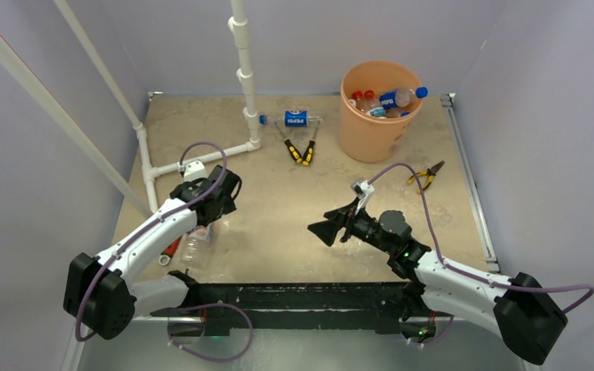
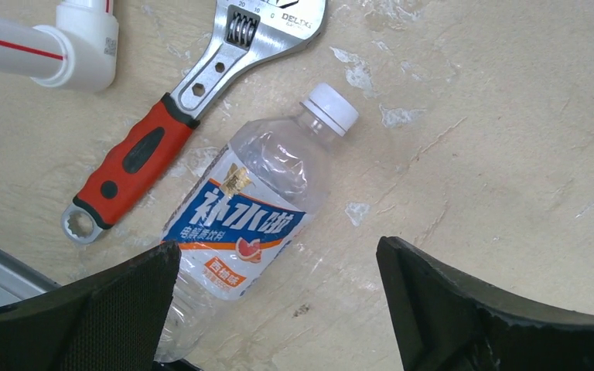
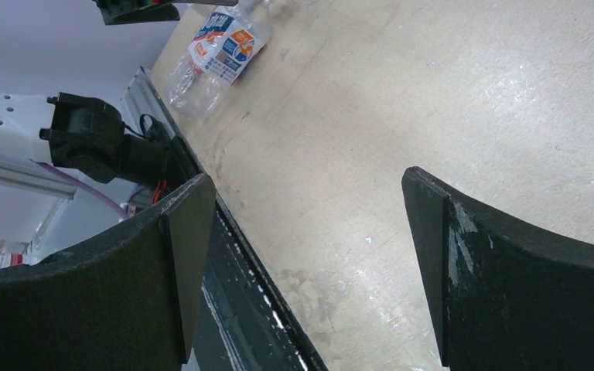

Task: Put the plastic bottles in the bin
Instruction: Pick up the plastic bottle from the corner of the board.

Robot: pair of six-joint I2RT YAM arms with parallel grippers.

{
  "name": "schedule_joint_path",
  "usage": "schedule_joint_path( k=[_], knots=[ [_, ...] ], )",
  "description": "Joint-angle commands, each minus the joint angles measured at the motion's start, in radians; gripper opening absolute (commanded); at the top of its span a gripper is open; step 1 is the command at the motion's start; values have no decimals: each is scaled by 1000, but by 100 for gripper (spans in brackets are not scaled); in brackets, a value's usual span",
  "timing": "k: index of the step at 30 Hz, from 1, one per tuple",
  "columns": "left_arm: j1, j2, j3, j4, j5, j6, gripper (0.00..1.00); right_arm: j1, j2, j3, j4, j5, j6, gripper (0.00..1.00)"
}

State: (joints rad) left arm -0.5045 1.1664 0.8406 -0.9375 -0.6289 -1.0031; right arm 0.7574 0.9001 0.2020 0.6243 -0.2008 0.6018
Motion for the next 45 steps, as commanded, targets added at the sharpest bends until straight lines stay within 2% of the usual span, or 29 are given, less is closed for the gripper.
schedule_joint_path(
  k=[1, 5, 12, 22, 27, 32, 37, 41, 45],
  knots=[
    [7, -49, 38, -31, -25, 55, 99, 3, -20, 32, 0, 5, -14, 91],
    [57, -74, 35, -24, 51, 63, 99, 3, -6, 50, -7, -9, -31, 91],
    [123, 17, -20, -44, 80, -34, 99, 3, -30, 21, 40, -25, 7, 91],
    [138, 26, -143, 118, 256, -63, 99, 3, -114, 32, -52, 14, -25, 91],
    [108, 26, -170, 230, 346, -64, 85, 3, -85, 35, -37, 3, -8, 91],
    [53, 56, -202, 282, 324, -66, 75, 3, -95, 31, -51, 6, 7, 91],
    [16, 50, -307, 364, 294, -75, 62, 3, -108, 41, -105, 24, -5, 91],
    [14, 36, -374, 429, 313, -86, 50, 3, -87, 81, -151, 9, -34, 91],
    [-21, -11, -381, 464, 308, -58, 43, 4, -86, 113, -174, -7, -44, 91]
  ],
)
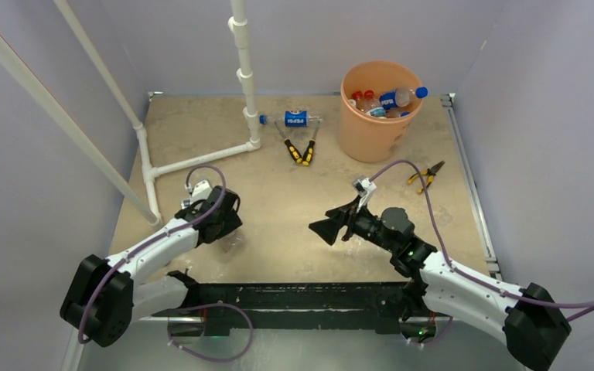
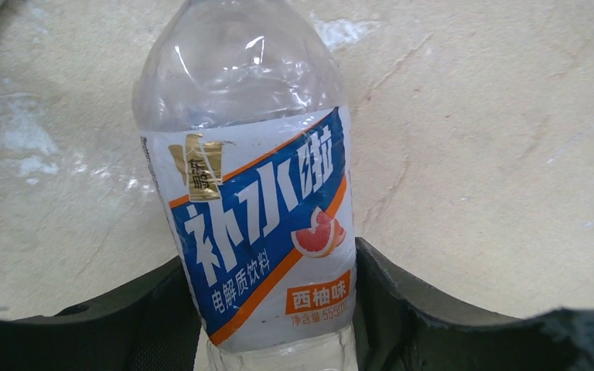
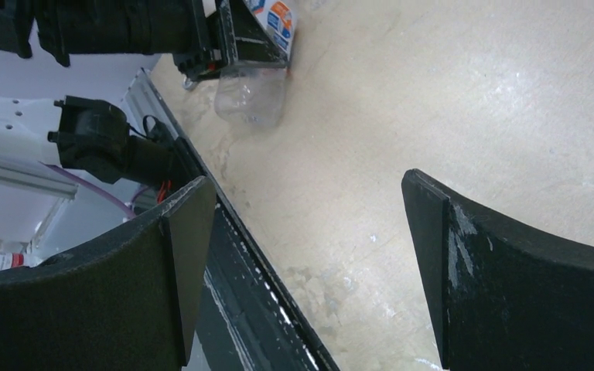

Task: Put the plastic bottles in the bin
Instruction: Pick up the plastic bottle from the corner of the board, then place the plastic bottle in the trash bin.

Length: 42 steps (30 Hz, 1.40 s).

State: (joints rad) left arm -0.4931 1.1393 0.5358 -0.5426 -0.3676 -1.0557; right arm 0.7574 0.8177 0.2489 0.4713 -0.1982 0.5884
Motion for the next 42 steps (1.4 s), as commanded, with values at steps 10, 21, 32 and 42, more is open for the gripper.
schedule_joint_path(
  k=[10, 21, 32, 42],
  knots=[
    [-88, -250, -77, 151, 138, 208, 39, 3, -35, 139, -81, 41, 13, 93],
    [-87, -545, -175, 670, 586, 286, 35, 3, -185, 224, -161, 3, 63, 99],
    [-159, -383, -107, 1001, 934, 356, 30, 3, -164, 455, -208, -220, 43, 99],
    [-381, -323, -3, 935, 907, 524, 28, 3, -63, 528, -236, -199, 37, 98]
  ],
)
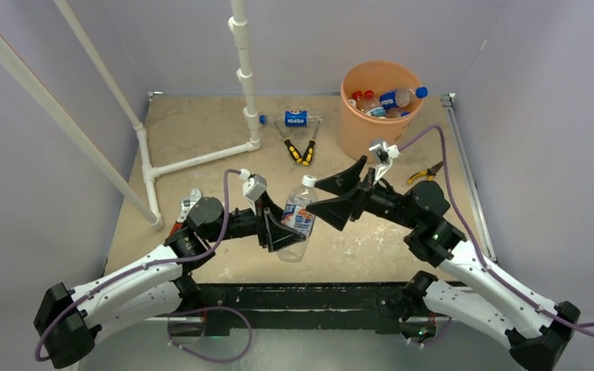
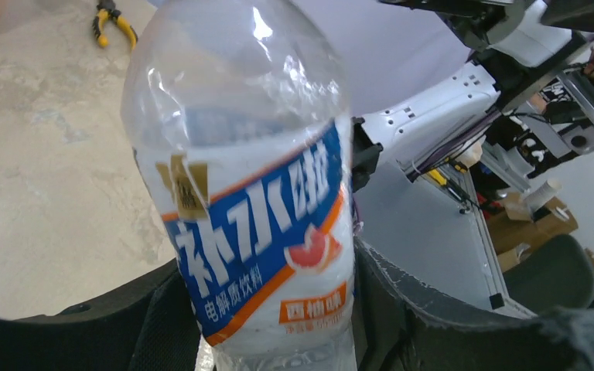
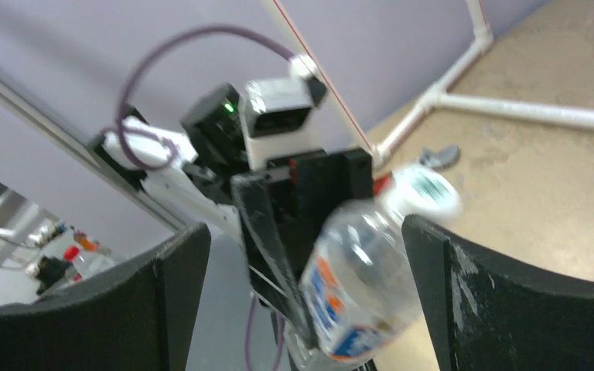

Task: Put the plastic bottles in the bin
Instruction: Place the plastic bottle in the trash bin.

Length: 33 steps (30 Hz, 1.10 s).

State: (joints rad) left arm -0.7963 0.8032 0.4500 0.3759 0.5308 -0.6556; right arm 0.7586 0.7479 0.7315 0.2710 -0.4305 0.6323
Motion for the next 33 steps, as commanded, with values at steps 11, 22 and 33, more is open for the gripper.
schedule_joint_path(
  k=[11, 22, 33],
  knots=[
    [-143, 10, 73, 56, -2, 157, 23, 2, -45, 93, -147, 158, -32, 92],
    [-170, 14, 96, 42, -14, 169, 23, 2, 89, 199, -242, 9, -125, 80],
    [-176, 5, 98, 25, -48, 178, 23, 2, 80, 166, -254, -32, -112, 57]
  ],
)
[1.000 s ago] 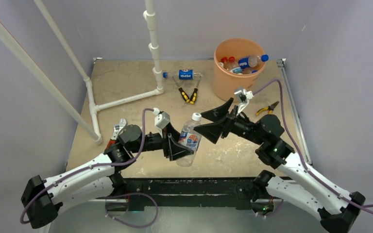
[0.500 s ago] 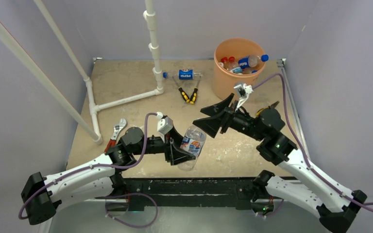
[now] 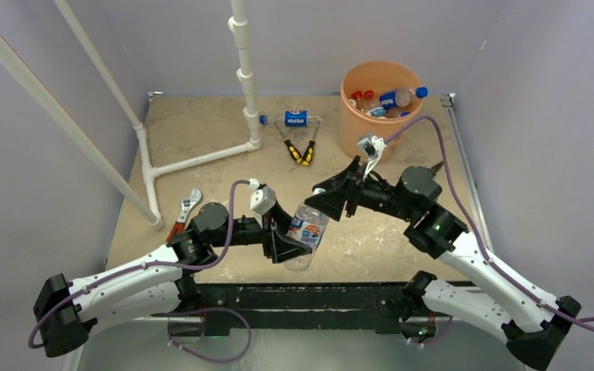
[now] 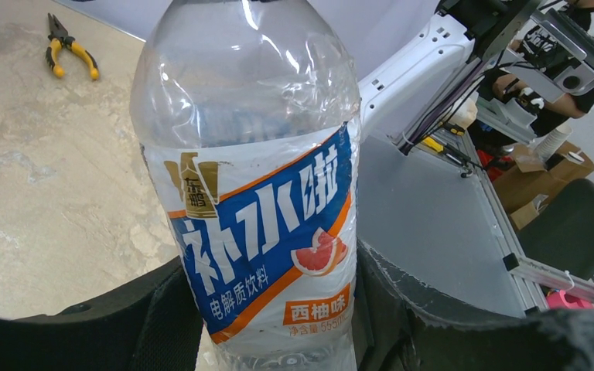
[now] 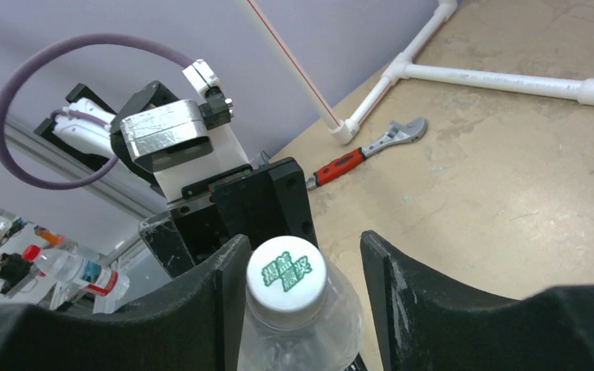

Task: Put the plastic bottles in the bin
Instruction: Place the plastic bottle in the trash bin.

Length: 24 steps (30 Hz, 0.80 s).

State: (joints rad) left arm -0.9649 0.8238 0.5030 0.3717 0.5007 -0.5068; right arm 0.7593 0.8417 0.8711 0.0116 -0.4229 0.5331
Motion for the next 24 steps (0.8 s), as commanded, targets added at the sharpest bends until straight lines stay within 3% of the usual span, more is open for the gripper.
schedule_joint_path(
  k=[1, 4, 7, 11, 13, 16, 21, 24],
  knots=[
    [-8, -15, 45, 29, -23, 30, 23, 2, -13, 22, 13, -44, -13, 52],
    [-8, -13, 47, 24, -35, 29, 25, 2, -22, 5, 59, -56, -5, 30],
    [-8, -6, 55, 2, -54, 18, 45, 2, -32, -11, 108, -75, -4, 0],
    [-8, -34, 26, 39, -137, -29, 87, 2, -74, -27, 135, -89, -51, 0],
    [-8, -43, 4, 83, -160, -54, 94, 1, -111, -45, 161, -74, -62, 0],
    [-8, -16, -6, 149, -158, -69, 95, 2, -127, -59, 199, -110, -58, 0],
    [-8, 102, 28, 232, -75, -79, 75, 2, -122, -65, 222, -112, -41, 0],
    [-8, 150, 41, 254, -72, -97, 74, 2, -153, -73, 227, -55, -45, 0]
  ],
)
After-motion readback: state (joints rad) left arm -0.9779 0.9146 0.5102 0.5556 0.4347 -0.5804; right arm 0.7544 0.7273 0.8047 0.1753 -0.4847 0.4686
